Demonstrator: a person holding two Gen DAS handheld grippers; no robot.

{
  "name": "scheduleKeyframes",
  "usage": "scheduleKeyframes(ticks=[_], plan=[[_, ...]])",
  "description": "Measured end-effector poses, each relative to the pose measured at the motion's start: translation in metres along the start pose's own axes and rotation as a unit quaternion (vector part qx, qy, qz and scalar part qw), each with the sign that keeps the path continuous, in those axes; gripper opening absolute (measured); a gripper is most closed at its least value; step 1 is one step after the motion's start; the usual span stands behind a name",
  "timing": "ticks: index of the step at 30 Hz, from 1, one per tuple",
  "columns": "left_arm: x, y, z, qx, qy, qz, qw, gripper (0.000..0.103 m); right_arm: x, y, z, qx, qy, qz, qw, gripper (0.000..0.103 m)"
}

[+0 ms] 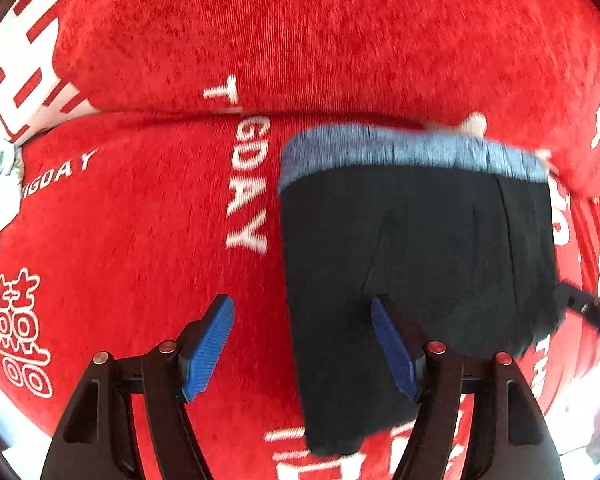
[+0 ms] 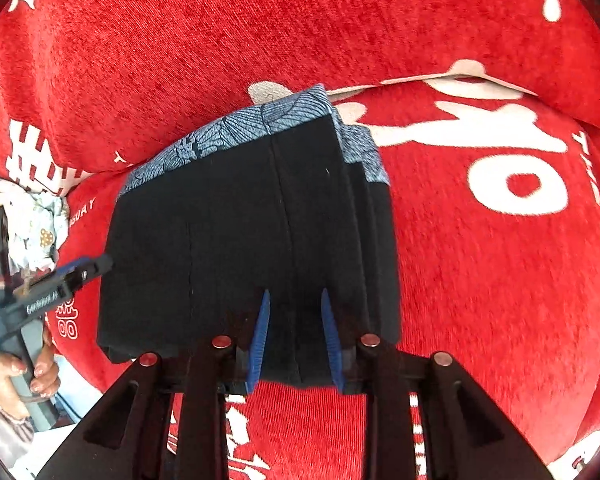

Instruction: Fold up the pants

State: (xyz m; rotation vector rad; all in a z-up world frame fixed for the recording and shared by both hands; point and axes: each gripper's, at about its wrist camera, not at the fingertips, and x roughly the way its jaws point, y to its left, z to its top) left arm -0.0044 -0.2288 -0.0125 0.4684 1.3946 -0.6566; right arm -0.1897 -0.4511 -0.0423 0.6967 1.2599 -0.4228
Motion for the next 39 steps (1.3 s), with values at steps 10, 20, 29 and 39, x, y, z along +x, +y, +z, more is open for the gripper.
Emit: scheduleKeyframes(ticks=[10, 20, 29, 39], plan=[[0.009, -0.01, -0.035, 0.036, 0.011, 0.035, 0.9987, 0.077, 0.014, 0.013, -0.033, -0.031, 0.022, -0.053, 0.998, 0.048], [0.018, -0.002, -0.023, 0.04, 0.024, 0.018, 0.9987, 0.084, 0.008, 0.02, -0.049, -0.001, 0.037, -0.068, 0.997, 0.056], [0.026, 0.002, -0.016, 0.06, 0.025, 0.024, 0.9976, 0.096, -0.003, 0.05, -0.067, 0.016, 0.04, -0.066, 0.997, 0.059], [0.035, 0.015, -0.01, 0.062, 0.031, 0.0, 0.9976, 0.102, 0.004, 0.084, -0.073, 0.001, 0.051, -0.059, 0.997, 0.069]])
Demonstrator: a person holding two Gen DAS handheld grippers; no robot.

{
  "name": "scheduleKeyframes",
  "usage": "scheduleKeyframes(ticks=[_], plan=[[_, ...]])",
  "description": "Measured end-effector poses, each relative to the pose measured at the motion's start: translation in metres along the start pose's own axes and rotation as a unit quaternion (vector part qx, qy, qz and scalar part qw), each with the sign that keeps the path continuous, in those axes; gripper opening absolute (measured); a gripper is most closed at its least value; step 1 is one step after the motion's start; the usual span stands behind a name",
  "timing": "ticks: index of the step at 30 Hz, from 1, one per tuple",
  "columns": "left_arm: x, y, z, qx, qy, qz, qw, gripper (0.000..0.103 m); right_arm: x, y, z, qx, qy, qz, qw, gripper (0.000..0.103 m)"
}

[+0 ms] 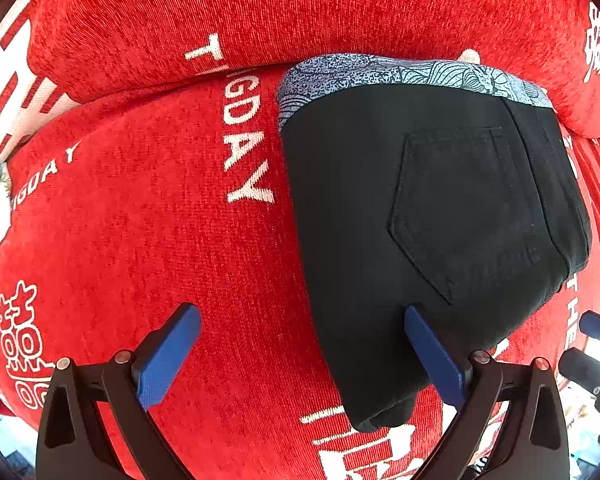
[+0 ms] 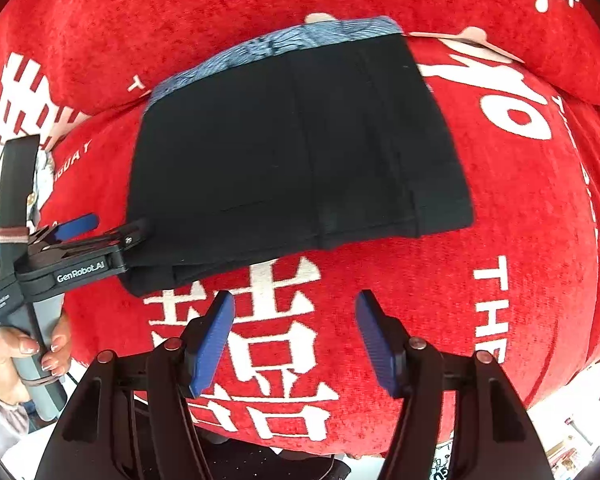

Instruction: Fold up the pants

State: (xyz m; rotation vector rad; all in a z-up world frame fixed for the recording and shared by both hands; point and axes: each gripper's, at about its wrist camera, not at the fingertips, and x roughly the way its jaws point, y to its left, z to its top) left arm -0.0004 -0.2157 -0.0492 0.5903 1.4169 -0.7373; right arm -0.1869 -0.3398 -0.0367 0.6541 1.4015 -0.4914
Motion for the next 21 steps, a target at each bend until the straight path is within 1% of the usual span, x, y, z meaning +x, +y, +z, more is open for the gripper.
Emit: scheduleKeyframes(ticks=[2, 6, 7, 8, 13, 15, 17, 19, 21], plan=[[0.001, 0.001, 0.001, 0.0, 0.002, -0.002, 1.0, 0.102, -0.001, 0.003, 0.0, -0.004, -0.002, 0.002, 1.0, 0.076], [0.004, 0.0, 0.004, -0.003, 0.007, 0.002, 1.0, 0.102, -0.005, 0.003, 0.002, -0.016, -0.011, 0.012, 1.0, 0.083], [0.005, 0.0, 0.005, -0.005, 0.008, 0.004, 0.9999, 0.102, -0.005, 0.001, 0.004, -0.019, -0.012, 0.016, 1.0, 0.087], [0.007, -0.001, 0.007, -0.007, 0.009, 0.005, 0.9999, 0.102, -0.005, -0.001, 0.006, -0.021, -0.013, 0.018, 1.0, 0.089], [0.011, -0.001, 0.011, -0.018, 0.018, 0.006, 0.9997, 0.102, -0.004, -0.02, 0.021, -0.022, -0.005, 0.037, 0.999, 0.089], [0.007, 0.002, 0.01, -0.036, 0.022, -0.01, 0.9991, 0.102, -0.005, -0.031, 0.028, -0.028, -0.002, 0.03, 0.999, 0.089], [0.005, 0.012, 0.014, -0.063, 0.024, -0.035, 0.9971, 0.102, -0.009, -0.044, 0.035, -0.029, -0.001, 0.027, 0.999, 0.089], [0.004, 0.022, 0.019, -0.084, 0.024, -0.052, 0.9949, 0.102, -0.013, -0.061, 0.042, -0.022, -0.003, 0.029, 0.999, 0.089], [0.003, 0.029, 0.024, -0.097, 0.023, -0.058, 0.9933, 0.102, -0.016, -0.077, 0.05, -0.015, -0.004, 0.028, 0.999, 0.089]])
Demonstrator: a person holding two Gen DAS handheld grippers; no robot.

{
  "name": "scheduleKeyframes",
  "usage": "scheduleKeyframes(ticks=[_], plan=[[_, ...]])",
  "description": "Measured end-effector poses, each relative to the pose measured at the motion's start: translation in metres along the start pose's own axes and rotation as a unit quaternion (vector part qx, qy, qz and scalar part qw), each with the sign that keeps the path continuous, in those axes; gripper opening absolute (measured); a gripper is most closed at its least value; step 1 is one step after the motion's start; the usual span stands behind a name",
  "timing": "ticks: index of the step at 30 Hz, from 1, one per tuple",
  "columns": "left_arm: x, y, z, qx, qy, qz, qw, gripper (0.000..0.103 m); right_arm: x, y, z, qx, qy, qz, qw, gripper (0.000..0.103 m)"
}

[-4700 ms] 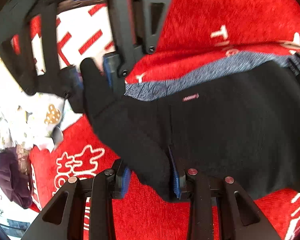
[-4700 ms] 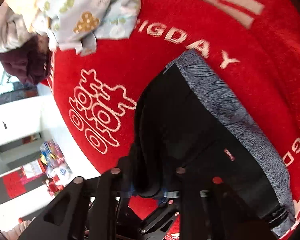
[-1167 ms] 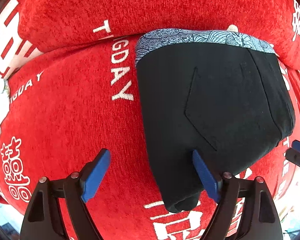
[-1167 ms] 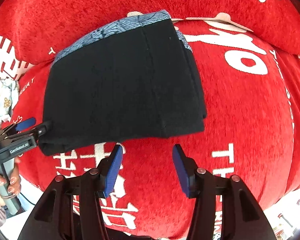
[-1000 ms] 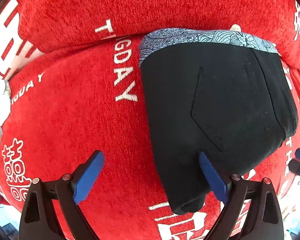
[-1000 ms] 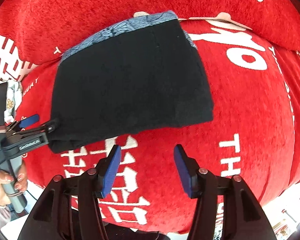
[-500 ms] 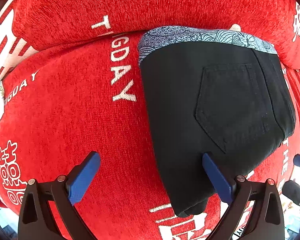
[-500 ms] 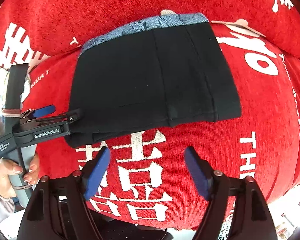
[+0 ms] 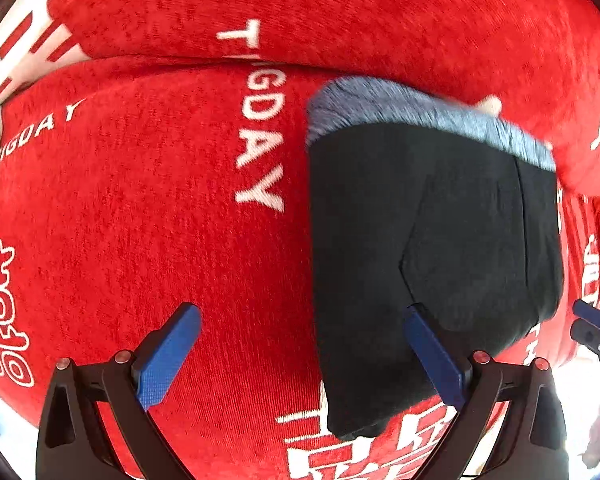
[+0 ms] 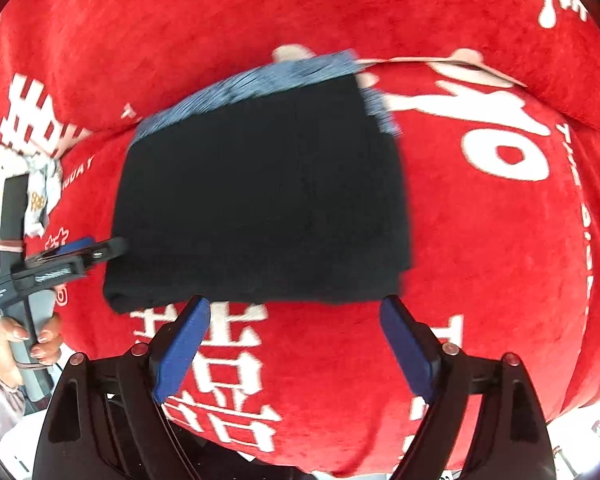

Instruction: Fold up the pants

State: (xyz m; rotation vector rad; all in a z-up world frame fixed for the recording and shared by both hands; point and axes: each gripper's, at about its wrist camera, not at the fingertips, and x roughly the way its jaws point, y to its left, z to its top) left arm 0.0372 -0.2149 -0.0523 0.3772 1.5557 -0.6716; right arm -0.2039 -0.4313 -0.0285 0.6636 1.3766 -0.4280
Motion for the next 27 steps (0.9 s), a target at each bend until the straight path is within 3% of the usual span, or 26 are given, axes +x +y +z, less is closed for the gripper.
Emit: scheduleKeyframes(ticks=[6, 11, 14, 20, 23, 27], plan=[[0.005, -0.002, 0.02, -0.005, 0.006, -0.028, 0.9996, 0.102, 0.014, -0.053, 0.027, 0.049, 0.019, 0.054, 0.997, 0.089], [0.007, -0.002, 0.042, -0.003, 0.001, -0.092, 0.9958, 0.102, 0.036, -0.074, 0.043, 0.058, 0.039, 0.111, 0.991, 0.089], [0.017, 0.0, 0.051, 0.001, 0.021, -0.128, 0.9916, 0.102, 0.045, -0.078, 0.051, 0.052, 0.04, 0.148, 0.987, 0.089], [0.042, -0.006, 0.052, 0.008, 0.037, -0.163, 0.9858, 0.102, 0.075, -0.091, 0.068, 0.048, 0.066, 0.205, 0.975, 0.089], [0.051, -0.016, 0.044, 0.011, 0.037, -0.181, 0.9828, 0.102, 0.083, -0.093, 0.075, 0.045, 0.07, 0.255, 0.963, 0.089], [0.064, -0.041, 0.041, 0.028, 0.034, -0.172, 0.9842, 0.102, 0.09, -0.087, 0.082, 0.029, 0.075, 0.273, 0.959, 0.089]])
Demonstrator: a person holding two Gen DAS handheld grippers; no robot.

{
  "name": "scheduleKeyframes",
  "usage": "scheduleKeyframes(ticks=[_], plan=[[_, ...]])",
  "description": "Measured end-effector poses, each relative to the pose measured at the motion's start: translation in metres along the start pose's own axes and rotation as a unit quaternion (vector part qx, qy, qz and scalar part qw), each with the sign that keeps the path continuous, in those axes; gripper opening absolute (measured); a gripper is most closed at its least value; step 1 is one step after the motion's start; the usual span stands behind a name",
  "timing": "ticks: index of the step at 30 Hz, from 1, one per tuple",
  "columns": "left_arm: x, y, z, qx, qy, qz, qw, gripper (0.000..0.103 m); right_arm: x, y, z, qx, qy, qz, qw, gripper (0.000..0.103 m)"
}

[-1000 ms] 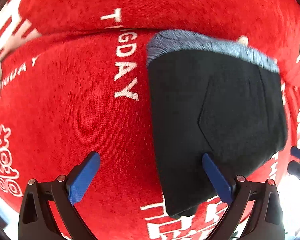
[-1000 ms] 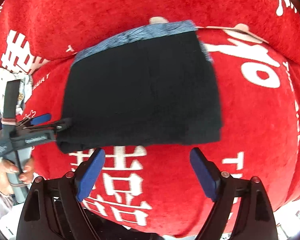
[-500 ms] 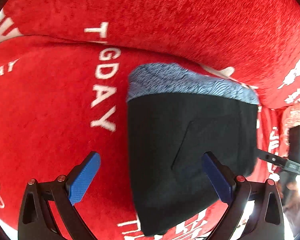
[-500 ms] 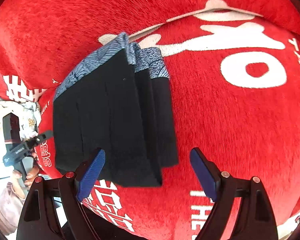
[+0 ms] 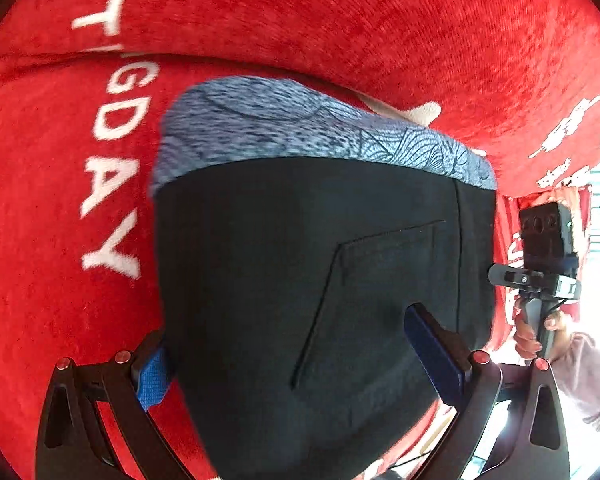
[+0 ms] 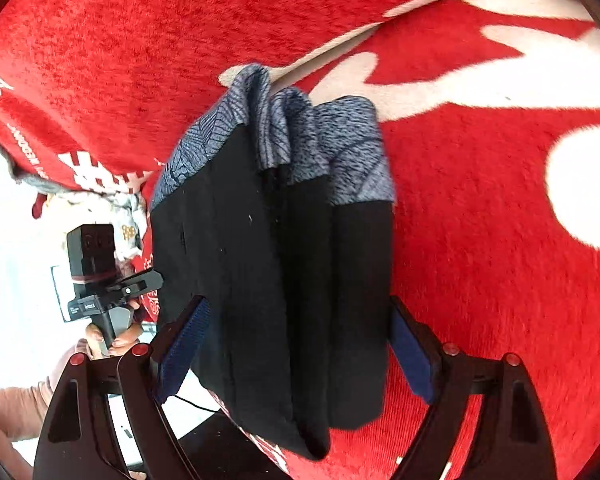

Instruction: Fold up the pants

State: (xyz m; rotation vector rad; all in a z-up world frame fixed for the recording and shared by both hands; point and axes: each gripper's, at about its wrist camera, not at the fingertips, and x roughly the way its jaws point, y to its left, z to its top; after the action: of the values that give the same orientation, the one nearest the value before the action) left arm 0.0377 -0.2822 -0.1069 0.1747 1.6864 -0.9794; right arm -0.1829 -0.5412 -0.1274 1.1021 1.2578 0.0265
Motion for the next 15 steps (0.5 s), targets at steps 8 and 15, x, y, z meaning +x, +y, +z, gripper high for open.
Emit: scheduleKeyframes(ticks=[8, 15], plan=[[0.011, -0.013, 0.004, -0.015, -0.002, 0.021, 0.9997, 0.094, -0.002, -0.004, 0.0, 0.03, -0.009, -0.004, 1.0, 0.07], [-0.025, -0.01, -0.005, 0.0, -0.033, 0.004, 0.9994, 0.057, -0.018, 0.022, -0.01, 0.027, -0.028, 0.006, 0.999, 0.047]])
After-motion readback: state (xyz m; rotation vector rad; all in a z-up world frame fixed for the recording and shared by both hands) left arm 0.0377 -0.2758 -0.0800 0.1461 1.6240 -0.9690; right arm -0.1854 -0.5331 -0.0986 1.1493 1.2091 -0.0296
